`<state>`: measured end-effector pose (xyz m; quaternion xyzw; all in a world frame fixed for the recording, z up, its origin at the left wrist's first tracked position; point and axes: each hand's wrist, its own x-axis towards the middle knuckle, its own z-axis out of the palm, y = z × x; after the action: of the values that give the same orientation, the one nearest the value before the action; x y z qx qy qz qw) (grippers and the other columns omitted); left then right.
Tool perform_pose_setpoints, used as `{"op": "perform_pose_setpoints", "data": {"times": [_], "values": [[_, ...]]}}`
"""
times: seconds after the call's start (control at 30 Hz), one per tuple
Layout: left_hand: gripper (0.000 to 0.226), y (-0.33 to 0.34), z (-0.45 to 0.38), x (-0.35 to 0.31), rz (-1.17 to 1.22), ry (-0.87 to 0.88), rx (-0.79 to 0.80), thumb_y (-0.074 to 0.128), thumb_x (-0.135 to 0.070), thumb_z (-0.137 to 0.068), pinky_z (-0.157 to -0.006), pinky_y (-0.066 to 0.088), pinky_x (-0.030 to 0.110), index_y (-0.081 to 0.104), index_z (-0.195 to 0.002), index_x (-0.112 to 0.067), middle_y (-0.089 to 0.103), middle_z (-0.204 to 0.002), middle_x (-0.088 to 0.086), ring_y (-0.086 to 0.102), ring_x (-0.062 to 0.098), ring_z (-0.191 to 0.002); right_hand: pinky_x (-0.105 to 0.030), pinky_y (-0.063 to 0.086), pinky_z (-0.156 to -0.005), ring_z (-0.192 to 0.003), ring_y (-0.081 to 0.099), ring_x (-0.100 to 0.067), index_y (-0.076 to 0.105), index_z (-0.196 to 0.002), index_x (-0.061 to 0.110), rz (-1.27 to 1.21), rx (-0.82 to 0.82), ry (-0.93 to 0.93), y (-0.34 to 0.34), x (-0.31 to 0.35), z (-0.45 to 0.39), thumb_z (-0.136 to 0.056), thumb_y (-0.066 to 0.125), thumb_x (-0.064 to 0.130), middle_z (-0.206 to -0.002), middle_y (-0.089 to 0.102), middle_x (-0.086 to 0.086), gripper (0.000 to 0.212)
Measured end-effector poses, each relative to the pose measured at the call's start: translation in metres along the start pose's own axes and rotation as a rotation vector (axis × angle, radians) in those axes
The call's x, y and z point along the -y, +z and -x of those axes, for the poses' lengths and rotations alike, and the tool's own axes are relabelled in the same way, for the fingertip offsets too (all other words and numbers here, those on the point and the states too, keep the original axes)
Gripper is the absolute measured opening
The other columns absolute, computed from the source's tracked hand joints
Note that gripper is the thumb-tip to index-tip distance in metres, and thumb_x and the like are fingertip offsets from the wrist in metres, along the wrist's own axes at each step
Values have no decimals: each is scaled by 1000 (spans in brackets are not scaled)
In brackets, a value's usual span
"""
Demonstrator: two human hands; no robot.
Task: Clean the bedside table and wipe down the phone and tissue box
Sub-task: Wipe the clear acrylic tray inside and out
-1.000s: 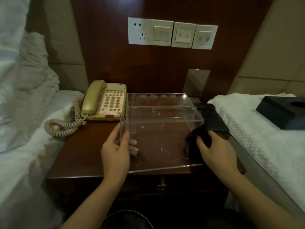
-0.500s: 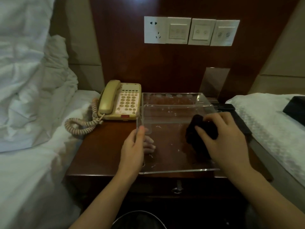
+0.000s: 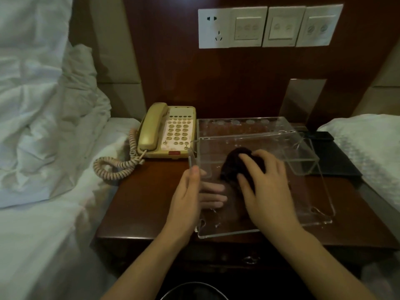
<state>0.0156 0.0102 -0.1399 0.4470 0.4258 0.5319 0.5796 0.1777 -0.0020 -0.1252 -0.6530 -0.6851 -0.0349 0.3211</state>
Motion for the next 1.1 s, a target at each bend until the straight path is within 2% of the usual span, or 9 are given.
{"op": "perform_pose_setpoints", "data": {"times": [0.17, 0.3, 0.37, 0.43, 0.53, 0.73, 0.83, 0.93, 1.1], "values": [[45, -5, 3, 4, -127, 30, -66, 42, -59, -95, -92, 55, 36, 68, -116, -30, 75, -110, -6, 70, 10, -106, -41, 42, -103, -130, 33, -19, 49, -141, 29, -75, 235, -299, 8, 25, 11, -93, 60, 37, -144, 39, 5, 50], [46, -4, 5, -2, -134, 25, -91, 42, -54, -100, -80, 59, 36, 69, -112, -20, 76, -101, 5, 74, 19, -95, -28, 39, -103, -126, 32, -8, 51, -136, 40, -99, 383, -317, -15, 15, 17, -90, 63, 35, -139, 34, 18, 48], [38, -1, 6, -6, -98, 4, -81, 41, -46, -104, -65, 58, 30, 63, -112, -16, 77, -90, 9, 74, 22, -79, -23, 37, -97, -120, 35, -5, 56, -128, 42, -71, 427, -270, -32, 2, 16, -89, 64, 29, -131, 36, 22, 42], [33, 1, 8, -10, -38, -9, -62, 42, -39, -106, -60, 60, 30, 57, -115, -12, 77, -86, 13, 74, 25, -70, -23, 36, -95, -117, 38, -5, 60, -115, 46, -40, 474, -196, -50, -13, 16, -89, 63, 26, -122, 39, 24, 32], [30, 3, 11, -9, -6, 7, -67, 44, -37, -106, -63, 62, 31, 56, -118, -13, 77, -86, 14, 74, 27, -70, -23, 36, -93, -115, 42, -5, 57, -103, 52, -43, 538, -120, -68, -35, 23, -91, 62, 28, -119, 41, 25, 27], [27, 7, 14, -7, -20, 25, -118, 44, -35, -108, -61, 61, 28, 58, -116, -14, 77, -83, 10, 74, 25, -69, -21, 36, -96, -112, 45, -3, 59, -126, 44, -171, 584, -245, -51, 0, 39, -92, 58, 31, -124, 47, 25, 37], [20, 5, 15, -6, -37, 39, -153, 47, -31, -107, -62, 60, 28, 59, -115, -16, 78, -85, 9, 75, 25, -71, -29, 39, -101, -110, 46, -9, 59, -129, 38, -201, 635, -348, -29, 32, 38, -88, 55, 36, -131, 50, 21, 42], [19, 4, 14, -6, 7, 37, -192, 48, -30, -107, -62, 61, 30, 58, -112, -15, 77, -82, 9, 74, 25, -70, -35, 39, -107, -120, 44, -7, 60, -128, 40, -156, 676, -315, -36, 29, 26, -89, 56, 38, -130, 50, 24, 39], [19, 4, 11, -4, 37, 37, -184, 48, -30, -108, -67, 63, 33, 57, -113, -15, 77, -84, 12, 75, 30, -73, -34, 41, -102, -113, 42, -2, 62, -122, 46, 8, 754, -197, -67, -6, 12, -94, 55, 35, -118, 48, 24, 31]]}}
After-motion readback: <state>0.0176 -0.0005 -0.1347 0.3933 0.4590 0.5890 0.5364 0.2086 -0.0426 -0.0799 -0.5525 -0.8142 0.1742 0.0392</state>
